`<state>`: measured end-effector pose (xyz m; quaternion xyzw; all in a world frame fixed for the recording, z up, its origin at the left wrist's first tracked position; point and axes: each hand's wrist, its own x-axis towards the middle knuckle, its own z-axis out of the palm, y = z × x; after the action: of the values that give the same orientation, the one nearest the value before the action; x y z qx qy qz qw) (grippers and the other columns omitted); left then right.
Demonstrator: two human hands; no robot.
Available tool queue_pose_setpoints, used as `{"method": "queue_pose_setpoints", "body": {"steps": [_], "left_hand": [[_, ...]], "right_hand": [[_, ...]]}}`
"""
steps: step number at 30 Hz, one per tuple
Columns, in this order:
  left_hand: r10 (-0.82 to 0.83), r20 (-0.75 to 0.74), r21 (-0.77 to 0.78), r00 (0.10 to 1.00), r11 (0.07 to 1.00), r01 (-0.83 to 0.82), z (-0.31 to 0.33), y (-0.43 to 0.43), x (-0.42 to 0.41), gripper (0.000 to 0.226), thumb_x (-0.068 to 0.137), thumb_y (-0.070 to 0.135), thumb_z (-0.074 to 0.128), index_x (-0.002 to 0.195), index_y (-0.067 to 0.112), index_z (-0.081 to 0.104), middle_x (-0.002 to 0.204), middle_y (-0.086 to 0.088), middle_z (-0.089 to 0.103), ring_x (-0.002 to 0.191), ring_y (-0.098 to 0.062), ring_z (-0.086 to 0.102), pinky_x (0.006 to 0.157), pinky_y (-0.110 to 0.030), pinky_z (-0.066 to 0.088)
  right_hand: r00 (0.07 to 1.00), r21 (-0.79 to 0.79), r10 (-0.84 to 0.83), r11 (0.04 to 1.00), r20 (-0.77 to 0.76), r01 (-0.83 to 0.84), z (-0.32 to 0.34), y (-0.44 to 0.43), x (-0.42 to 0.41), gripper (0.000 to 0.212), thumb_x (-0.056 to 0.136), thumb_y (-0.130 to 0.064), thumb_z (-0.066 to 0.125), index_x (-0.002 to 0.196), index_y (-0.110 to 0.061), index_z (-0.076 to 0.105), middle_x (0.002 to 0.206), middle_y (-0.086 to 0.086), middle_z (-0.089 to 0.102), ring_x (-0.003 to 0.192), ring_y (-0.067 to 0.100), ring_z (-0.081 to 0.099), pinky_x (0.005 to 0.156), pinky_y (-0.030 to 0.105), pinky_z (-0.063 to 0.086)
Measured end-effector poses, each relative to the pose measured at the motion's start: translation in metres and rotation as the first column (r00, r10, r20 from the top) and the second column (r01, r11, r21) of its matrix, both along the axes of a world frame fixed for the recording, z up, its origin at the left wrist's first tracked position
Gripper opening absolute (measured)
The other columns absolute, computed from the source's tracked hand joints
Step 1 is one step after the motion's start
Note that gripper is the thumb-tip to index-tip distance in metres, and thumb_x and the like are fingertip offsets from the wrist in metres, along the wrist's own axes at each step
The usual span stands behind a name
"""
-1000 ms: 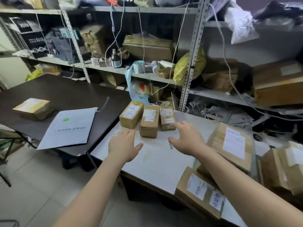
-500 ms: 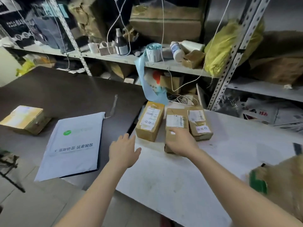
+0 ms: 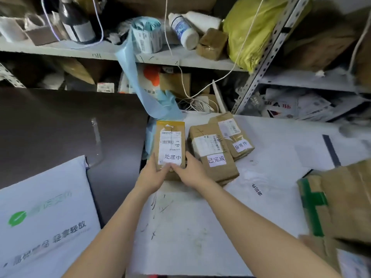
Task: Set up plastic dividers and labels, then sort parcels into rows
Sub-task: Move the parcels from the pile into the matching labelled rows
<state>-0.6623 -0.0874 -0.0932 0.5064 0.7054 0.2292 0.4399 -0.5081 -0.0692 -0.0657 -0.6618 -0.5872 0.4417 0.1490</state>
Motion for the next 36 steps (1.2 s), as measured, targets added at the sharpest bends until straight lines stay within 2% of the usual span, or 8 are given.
{"method": "queue_pose_setpoints", "body": {"steps": [2,5,12,17,22,28,32,36], "left_hand": [[0.003,0.102,0.025,0.995,1.000,-0.006,-0.004,0.000,-0.003,0.044,0.097,0.037,0.064,0.135,0.042,0.043,0.124,0.025,0.060,0.108,-0.006,0.060,0.088,-0.030,0.044],[-0.014,0.129,0.084,0.992,0.996,0.003,-0.004,-0.009,-0.007,0.034,0.097,0.036,0.065,0.125,0.039,0.047,0.110,0.035,0.059,0.108,-0.006,0.063,0.077,-0.024,0.046],[0.018,0.131,0.249,0.991,0.967,-0.050,0.041,-0.035,-0.009,0.053,0.080,0.060,0.069,0.125,0.044,0.046,0.124,0.013,0.058,0.116,-0.011,0.056,0.090,-0.041,0.050],[-0.074,0.132,0.359,0.989,0.933,0.022,0.092,-0.060,0.027,0.054,0.084,0.052,0.074,0.131,0.041,0.050,0.122,0.018,0.058,0.107,-0.004,0.059,0.083,-0.035,0.048],[-0.252,0.197,0.472,0.947,0.872,0.134,0.131,-0.117,0.102,0.054,0.087,0.048,0.074,0.135,0.045,0.049,0.127,0.010,0.062,0.111,-0.013,0.064,0.083,-0.032,0.052],[-0.406,0.228,0.526,0.885,0.816,0.239,0.165,-0.227,0.230,0.054,0.089,0.050,0.073,0.138,0.046,0.048,0.128,0.016,0.062,0.111,-0.005,0.064,0.092,-0.036,0.055],[-0.506,0.259,0.519,0.822,0.791,0.323,0.174,-0.296,0.317,0.052,0.090,0.050,0.073,0.136,0.047,0.050,0.127,0.007,0.063,0.102,-0.008,0.070,0.084,-0.031,0.059],[-0.611,0.260,0.513,0.748,0.743,0.429,0.172,-0.343,0.397,0.057,0.087,0.053,0.074,0.138,0.046,0.050,0.127,0.012,0.067,0.109,-0.010,0.070,0.094,-0.044,0.058]], "right_hand": [[0.995,-0.015,-0.089,0.996,-0.041,0.088,0.001,-0.006,-0.006,0.051,0.092,-0.032,0.073,0.139,-0.025,0.055,0.135,-0.007,0.067,0.124,0.016,0.061,0.098,0.027,0.047],[0.986,-0.028,-0.155,0.988,-0.067,0.153,0.006,-0.020,-0.012,0.052,0.091,-0.029,0.073,0.139,-0.033,0.054,0.134,-0.012,0.067,0.123,0.011,0.061,0.104,0.031,0.048],[0.942,0.067,-0.274,0.954,-0.193,0.291,0.051,-0.059,-0.009,0.046,0.086,-0.035,0.075,0.129,-0.040,0.059,0.124,-0.021,0.070,0.113,0.001,0.062,0.101,0.034,0.052],[0.896,0.161,-0.344,0.904,-0.281,0.397,0.105,-0.108,0.030,0.048,0.084,-0.042,0.078,0.129,-0.039,0.060,0.120,-0.026,0.069,0.112,-0.004,0.060,0.099,0.030,0.052],[0.844,0.249,-0.449,0.817,-0.293,0.521,0.143,-0.188,0.109,0.044,0.086,-0.040,0.075,0.128,-0.036,0.063,0.107,-0.027,0.065,0.106,0.003,0.065,0.096,0.034,0.056],[0.788,0.379,-0.552,0.692,-0.271,0.615,0.167,-0.312,0.231,0.042,0.091,-0.047,0.068,0.129,-0.031,0.064,0.119,-0.024,0.066,0.110,-0.001,0.059,0.097,0.034,0.054],[0.721,0.395,-0.651,0.613,-0.239,0.684,0.174,-0.394,0.315,0.049,0.087,-0.055,0.067,0.129,-0.028,0.063,0.118,-0.019,0.068,0.111,0.004,0.062,0.097,0.034,0.054],[0.614,0.385,-0.753,0.508,-0.235,0.770,0.171,-0.458,0.389,0.050,0.083,-0.054,0.072,0.125,-0.027,0.066,0.114,-0.017,0.070,0.109,0.006,0.063,0.097,0.032,0.052]]}}
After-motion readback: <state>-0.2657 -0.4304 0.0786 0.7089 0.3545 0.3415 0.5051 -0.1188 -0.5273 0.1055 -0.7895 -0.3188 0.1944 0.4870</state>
